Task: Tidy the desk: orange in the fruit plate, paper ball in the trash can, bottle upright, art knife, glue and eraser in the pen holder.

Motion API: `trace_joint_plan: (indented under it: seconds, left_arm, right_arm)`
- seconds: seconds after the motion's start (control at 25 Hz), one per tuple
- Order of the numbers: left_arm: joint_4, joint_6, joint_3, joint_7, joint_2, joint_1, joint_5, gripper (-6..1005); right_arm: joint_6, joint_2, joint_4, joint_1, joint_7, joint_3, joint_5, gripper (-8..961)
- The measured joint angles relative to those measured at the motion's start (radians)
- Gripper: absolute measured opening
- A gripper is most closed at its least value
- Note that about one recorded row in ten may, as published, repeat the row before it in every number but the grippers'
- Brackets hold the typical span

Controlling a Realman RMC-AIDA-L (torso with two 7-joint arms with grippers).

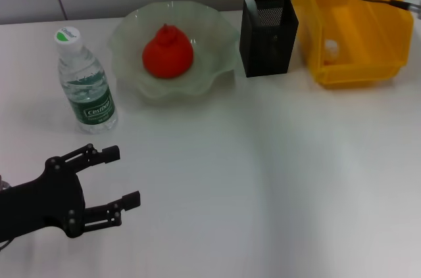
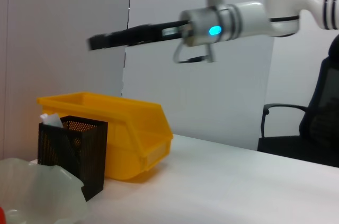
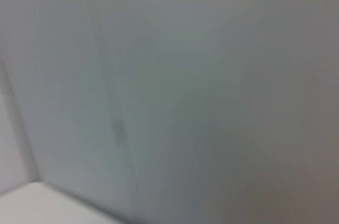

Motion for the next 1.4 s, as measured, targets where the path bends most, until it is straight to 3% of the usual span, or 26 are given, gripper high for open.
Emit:
trace_joint_plan:
  seconds: [0.08,0.12,0.16,0.28,0.32,0.36,0.52,0.64,0.72,0.92,1.4]
  left_arm:
    - [-0.014,0.000,-0.010,-0.005,0.000,0.000,-0.002,861]
    - [-0.033,-0.001,-0.026,-0.005,0.000,-0.001,-0.003,861]
    - [-0.033,-0.001,-0.026,-0.005,0.000,-0.001,-0.003,861]
    - [-0.046,0.002,-0.040,-0.005,0.002,-0.003,-0.003,861]
    - [-0.047,0.014,-0.041,-0.001,0.003,-0.004,-0.004,861]
    - [-0.047,0.014,-0.041,-0.001,0.003,-0.004,-0.004,861]
    - [-0.043,0.064,-0.035,-0.038,0.010,-0.011,0.000,861]
    - [-0.041,0.072,-0.024,-0.057,0.015,-0.017,0.005,861]
    - [-0.045,0.086,0.029,-0.122,0.044,-0.056,0.028,861]
    - [-0.043,0.097,0.042,-0.222,0.075,-0.121,0.097,861]
    - [-0.006,0.138,0.044,-0.317,0.105,-0.167,0.200,861]
  right_arm:
    - [-0.130,0.009,-0.105,-0.065,0.063,0.000,0.000,534]
    - [-0.245,0.028,-0.206,-0.135,0.093,0.006,0.001,539]
    - [-0.245,0.028,-0.206,-0.135,0.093,0.006,0.001,544]
    - [-0.400,0.065,-0.340,-0.264,0.081,0.019,0.010,558]
    - [-0.465,0.070,-0.375,-0.330,0.052,0.010,0.027,563]
    - [-0.465,0.070,-0.375,-0.330,0.052,0.010,0.027,568]
    - [-0.640,0.068,-0.338,-0.452,-0.078,0.028,0.070,588]
    - [-0.685,0.068,-0.312,-0.482,-0.137,0.040,0.068,602]
    - [-0.737,0.065,-0.272,-0.504,-0.214,0.048,0.041,612]
    - [-0.796,0.063,-0.237,-0.495,-0.283,0.054,-0.086,636]
    - [-0.796,0.063,-0.196,-0.469,-0.323,0.056,-0.129,730]
